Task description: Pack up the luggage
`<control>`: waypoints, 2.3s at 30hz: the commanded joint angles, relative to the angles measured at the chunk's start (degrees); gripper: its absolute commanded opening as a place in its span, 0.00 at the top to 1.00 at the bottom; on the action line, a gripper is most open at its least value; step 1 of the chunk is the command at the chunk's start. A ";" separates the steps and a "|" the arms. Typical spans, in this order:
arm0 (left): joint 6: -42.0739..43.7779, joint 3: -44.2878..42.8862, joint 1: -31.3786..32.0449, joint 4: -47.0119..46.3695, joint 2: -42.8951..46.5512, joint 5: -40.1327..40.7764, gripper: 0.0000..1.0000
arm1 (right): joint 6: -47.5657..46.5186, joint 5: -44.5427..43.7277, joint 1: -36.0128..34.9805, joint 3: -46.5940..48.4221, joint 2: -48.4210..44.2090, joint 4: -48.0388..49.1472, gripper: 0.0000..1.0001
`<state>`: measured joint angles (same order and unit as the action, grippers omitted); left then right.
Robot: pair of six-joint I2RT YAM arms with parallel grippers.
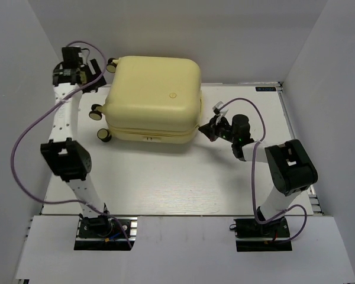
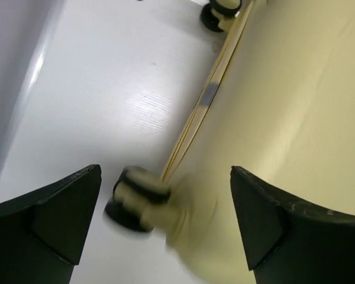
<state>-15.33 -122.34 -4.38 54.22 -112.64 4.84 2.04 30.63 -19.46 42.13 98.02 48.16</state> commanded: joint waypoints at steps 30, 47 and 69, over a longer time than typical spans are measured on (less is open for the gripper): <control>-51.81 35.67 -0.63 -3.84 25.36 10.10 0.00 | -8.02 -5.41 -3.13 -1.09 -7.49 2.11 1.00; -50.33 27.24 0.69 -8.95 5.86 3.86 0.93 | -6.97 -6.63 -3.21 -0.73 -6.52 1.84 1.00; -27.30 9.50 -4.93 -8.60 -14.00 0.00 1.00 | -4.86 -44.78 1.53 42.21 28.97 10.28 1.00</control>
<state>-50.85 -112.77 -9.45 56.75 -116.44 2.85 -1.48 -4.36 -21.34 75.88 124.88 49.91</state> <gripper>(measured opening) 0.654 0.005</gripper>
